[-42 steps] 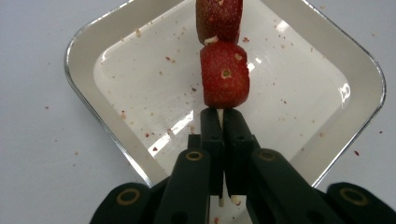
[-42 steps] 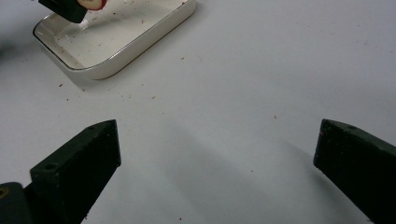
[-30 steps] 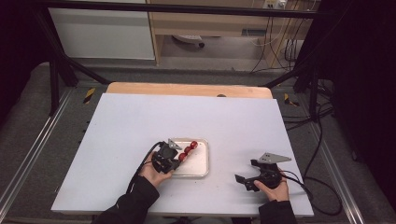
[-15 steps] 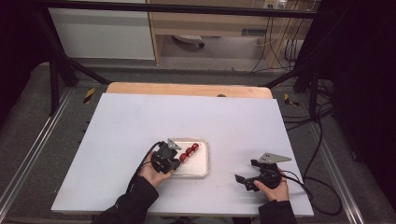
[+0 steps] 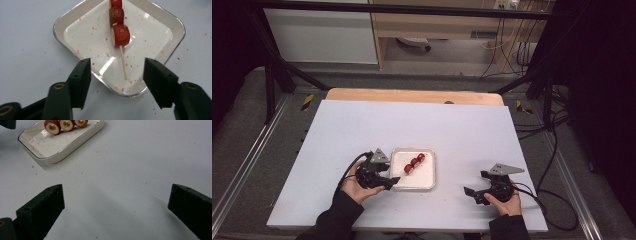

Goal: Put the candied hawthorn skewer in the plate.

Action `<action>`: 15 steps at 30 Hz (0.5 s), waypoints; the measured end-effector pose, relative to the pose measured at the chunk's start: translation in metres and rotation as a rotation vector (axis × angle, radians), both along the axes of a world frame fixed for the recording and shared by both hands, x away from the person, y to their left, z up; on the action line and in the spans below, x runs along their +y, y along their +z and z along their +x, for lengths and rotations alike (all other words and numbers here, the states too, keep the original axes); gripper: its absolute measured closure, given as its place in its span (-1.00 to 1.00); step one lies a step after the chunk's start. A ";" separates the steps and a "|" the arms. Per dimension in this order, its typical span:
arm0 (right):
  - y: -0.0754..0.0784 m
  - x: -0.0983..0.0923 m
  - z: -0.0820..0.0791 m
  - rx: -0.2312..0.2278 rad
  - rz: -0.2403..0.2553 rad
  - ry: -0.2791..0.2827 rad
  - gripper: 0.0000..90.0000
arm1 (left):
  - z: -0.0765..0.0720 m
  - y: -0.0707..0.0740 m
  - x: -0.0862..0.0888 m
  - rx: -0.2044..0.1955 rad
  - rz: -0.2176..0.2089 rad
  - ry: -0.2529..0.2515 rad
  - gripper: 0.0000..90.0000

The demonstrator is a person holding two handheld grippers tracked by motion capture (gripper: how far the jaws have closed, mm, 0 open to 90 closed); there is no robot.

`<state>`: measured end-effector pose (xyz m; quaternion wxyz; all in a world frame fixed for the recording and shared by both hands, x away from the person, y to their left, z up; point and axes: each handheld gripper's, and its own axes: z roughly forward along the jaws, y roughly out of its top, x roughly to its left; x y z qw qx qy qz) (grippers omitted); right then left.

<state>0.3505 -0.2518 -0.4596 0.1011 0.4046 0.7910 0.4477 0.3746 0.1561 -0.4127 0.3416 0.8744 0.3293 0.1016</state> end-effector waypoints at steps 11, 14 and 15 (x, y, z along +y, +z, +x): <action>0.000 0.000 0.000 0.004 0.004 -0.003 -0.98 | -0.012 -0.009 0.045 -0.011 -0.025 0.037 -0.76; 0.000 0.000 0.000 0.005 0.002 -0.003 -0.99 | -0.016 -0.014 0.059 -0.009 -0.049 0.052 -0.83; 0.000 0.000 0.000 0.008 0.000 -0.001 -0.99 | -0.017 -0.016 0.064 -0.012 -0.062 0.057 -0.83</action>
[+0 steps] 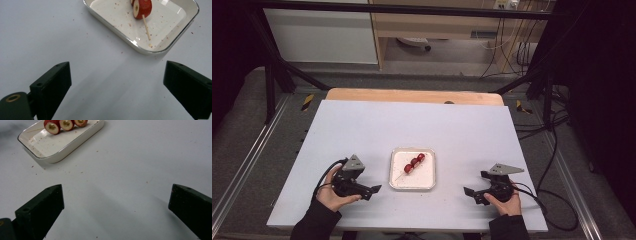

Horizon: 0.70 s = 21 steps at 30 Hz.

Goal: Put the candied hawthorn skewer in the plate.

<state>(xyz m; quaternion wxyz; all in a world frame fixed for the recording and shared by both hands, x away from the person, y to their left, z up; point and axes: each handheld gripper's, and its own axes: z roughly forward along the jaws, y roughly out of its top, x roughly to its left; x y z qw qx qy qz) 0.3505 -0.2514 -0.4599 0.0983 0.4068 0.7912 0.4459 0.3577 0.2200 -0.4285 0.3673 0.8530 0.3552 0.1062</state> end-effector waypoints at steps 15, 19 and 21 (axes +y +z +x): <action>-0.001 0.001 -0.001 0.008 -0.010 0.003 -0.99 | -0.016 -0.024 0.053 -0.048 -0.069 0.075 -0.88; -0.001 0.001 -0.002 0.007 -0.014 0.002 -0.99 | -0.017 -0.027 0.061 -0.061 -0.078 0.090 -0.88; -0.001 0.001 -0.002 0.009 -0.020 0.006 -0.99 | -0.017 -0.028 0.063 -0.057 -0.082 0.095 -0.87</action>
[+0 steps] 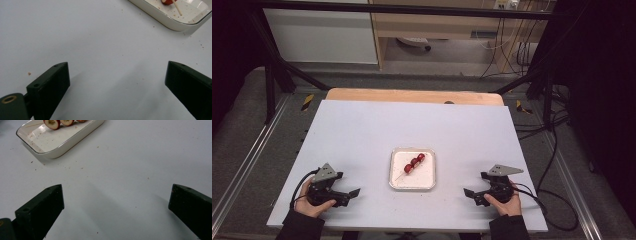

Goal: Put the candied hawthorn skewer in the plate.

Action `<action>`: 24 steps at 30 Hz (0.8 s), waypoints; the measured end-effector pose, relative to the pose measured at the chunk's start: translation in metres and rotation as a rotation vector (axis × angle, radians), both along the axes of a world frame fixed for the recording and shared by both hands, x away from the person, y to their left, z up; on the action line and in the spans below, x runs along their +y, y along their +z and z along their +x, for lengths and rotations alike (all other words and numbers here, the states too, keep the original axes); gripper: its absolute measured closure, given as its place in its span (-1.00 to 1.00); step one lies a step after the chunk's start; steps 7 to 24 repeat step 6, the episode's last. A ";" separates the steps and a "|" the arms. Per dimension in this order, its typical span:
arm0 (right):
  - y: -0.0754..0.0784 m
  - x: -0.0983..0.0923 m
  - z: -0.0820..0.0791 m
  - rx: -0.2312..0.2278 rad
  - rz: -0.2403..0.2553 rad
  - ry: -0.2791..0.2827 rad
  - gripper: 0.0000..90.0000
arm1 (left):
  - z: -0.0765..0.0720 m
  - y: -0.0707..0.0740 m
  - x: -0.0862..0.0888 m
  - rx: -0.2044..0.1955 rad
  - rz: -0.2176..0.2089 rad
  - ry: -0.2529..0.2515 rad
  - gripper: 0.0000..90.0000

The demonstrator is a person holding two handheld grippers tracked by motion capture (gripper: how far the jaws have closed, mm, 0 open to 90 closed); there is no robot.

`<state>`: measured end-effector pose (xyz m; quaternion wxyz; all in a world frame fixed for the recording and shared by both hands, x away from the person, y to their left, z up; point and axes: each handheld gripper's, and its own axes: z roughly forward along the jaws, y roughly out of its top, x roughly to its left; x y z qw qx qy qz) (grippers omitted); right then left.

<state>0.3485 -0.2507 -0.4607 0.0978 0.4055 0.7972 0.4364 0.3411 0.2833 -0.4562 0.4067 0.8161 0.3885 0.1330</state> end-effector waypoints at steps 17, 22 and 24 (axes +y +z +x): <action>0.000 0.000 0.000 -0.001 -0.005 0.007 -0.99 | 0.001 0.000 -0.001 0.000 0.012 -0.006 -0.86; 0.000 0.000 0.000 -0.001 -0.005 0.007 -0.99 | 0.001 0.000 -0.001 0.000 0.012 -0.006 -0.86; 0.000 0.000 0.000 -0.001 -0.005 0.007 -0.99 | 0.001 0.000 -0.001 0.000 0.012 -0.006 -0.86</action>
